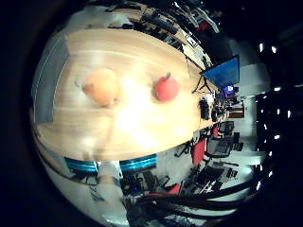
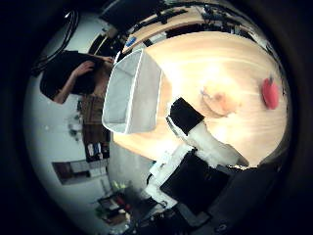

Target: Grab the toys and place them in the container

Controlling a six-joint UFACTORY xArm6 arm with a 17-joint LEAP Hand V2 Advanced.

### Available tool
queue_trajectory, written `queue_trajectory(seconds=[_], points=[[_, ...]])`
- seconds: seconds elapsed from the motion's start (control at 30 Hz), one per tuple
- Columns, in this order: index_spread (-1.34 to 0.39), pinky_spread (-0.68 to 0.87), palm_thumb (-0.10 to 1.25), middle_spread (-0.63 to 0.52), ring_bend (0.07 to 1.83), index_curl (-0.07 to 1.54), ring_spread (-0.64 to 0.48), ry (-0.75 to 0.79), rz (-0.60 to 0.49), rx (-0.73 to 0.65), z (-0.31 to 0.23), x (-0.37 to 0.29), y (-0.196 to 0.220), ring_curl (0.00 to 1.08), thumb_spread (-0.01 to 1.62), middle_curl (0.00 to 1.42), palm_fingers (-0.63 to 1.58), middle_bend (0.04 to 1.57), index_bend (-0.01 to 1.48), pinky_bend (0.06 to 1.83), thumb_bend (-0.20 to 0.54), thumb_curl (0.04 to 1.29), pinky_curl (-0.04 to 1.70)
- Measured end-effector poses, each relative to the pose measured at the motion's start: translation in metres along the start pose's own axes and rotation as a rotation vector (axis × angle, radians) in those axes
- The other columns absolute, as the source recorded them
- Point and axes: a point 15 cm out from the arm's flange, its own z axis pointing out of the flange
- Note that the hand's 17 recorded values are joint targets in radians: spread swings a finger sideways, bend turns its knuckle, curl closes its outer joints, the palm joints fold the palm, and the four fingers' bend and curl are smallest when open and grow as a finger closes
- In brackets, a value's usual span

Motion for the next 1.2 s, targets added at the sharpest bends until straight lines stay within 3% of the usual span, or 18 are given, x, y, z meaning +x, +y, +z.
queue_trajectory(seconds=[0.7,1.2], points=[[-0.49,0.37,0.46,-0.17,0.75,0.33,-0.16,0.005,0.008,0.008,-0.001,0.003,-0.002,0.14,1.08,0.37,0.43,0.34,0.18,0.75,-0.023,0.30,0.00],[-0.47,0.37,0.44,-0.17,0.76,0.31,-0.15,0.022,0.028,0.022,0.031,0.036,-0.047,0.15,1.05,0.37,0.38,0.33,0.15,0.79,-0.027,0.30,0.01]])
